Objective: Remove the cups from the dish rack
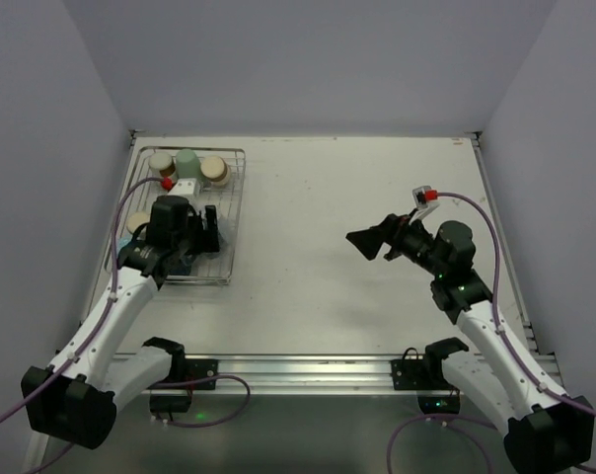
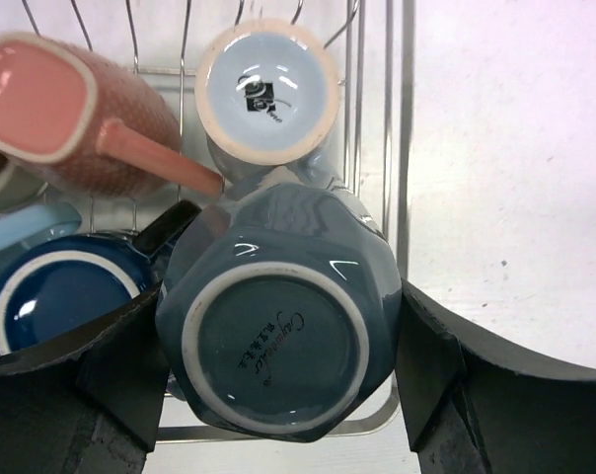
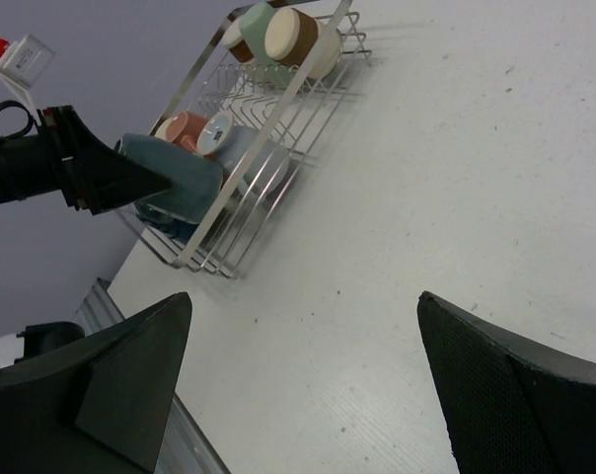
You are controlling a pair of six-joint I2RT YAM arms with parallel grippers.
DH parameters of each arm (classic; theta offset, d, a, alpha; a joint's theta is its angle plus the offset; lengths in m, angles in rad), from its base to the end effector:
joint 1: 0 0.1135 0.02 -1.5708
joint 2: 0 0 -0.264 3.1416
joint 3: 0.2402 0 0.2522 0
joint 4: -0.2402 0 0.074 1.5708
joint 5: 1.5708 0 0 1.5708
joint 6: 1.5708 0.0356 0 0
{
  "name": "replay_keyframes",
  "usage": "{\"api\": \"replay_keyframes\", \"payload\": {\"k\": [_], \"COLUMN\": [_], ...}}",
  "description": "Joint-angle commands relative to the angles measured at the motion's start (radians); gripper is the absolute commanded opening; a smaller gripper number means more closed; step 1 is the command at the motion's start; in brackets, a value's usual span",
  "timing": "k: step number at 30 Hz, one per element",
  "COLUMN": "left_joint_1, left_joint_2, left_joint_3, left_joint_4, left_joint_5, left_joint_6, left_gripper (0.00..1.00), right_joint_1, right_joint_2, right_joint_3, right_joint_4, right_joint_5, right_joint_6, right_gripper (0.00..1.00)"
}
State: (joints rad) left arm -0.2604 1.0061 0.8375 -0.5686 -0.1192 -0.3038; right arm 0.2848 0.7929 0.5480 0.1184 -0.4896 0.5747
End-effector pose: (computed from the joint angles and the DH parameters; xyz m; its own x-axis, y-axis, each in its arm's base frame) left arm 0.2052 -0.0503 0.2811 -0.6708 -0.1286 -0.7304 -0.0315 0.9889 -0.1452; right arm 0.1791 0.0699 0.2871 -0.4798 0.3594 -0.8004 -0.5181 0.6202 0.5890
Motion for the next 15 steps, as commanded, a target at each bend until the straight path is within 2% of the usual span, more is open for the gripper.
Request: {"api": "replay_keyframes", "payload": {"k": [1, 4, 8, 13, 14, 15], "left_joint_1": [-0.003, -0.003, -0.003, -0.003, -0.003, -0.003], "left_joint_2": [-0.078, -0.136, -0.227, -0.281, -0.288, -0.294], "left_joint_3": [0.089, 0.098, 0.109, 0.054, 0.035, -0.025], "left_joint_4": [0.070, 0.062, 0.088, 0.260, 0.303, 0.440], "left_joint_5": [-0.008, -0.002, 0.073, 0.349, 0.396, 0.564], "left_joint_6": [-0.018, -0.038, -0.075, -0.176, -0.201, -0.290], "left_gripper": [0.19, 0.17, 0.15, 0.15, 0.15, 0.15], "right_joint_1": [0.017, 0.034, 0.092, 0.218, 0.244, 0.275], "right_joint_2": [-0.006, 0.006, 0.051, 0.127, 0.141, 0.191], "right_joint_3": [0.064, 0.056, 0.029, 0.041, 0.038, 0.036], "right_joint_4": [0.012, 0.065, 0.244, 0.378, 0.448, 0.549], "right_joint_5": [-0.009, -0.049, -0.102, -0.018, -0.011, -0.001], "right_joint_6": [0.013, 0.086, 0.233, 0.358, 0.379, 0.445], "right_gripper": [0.99, 0.99, 0.97, 0.84, 0.81, 0.74]}}
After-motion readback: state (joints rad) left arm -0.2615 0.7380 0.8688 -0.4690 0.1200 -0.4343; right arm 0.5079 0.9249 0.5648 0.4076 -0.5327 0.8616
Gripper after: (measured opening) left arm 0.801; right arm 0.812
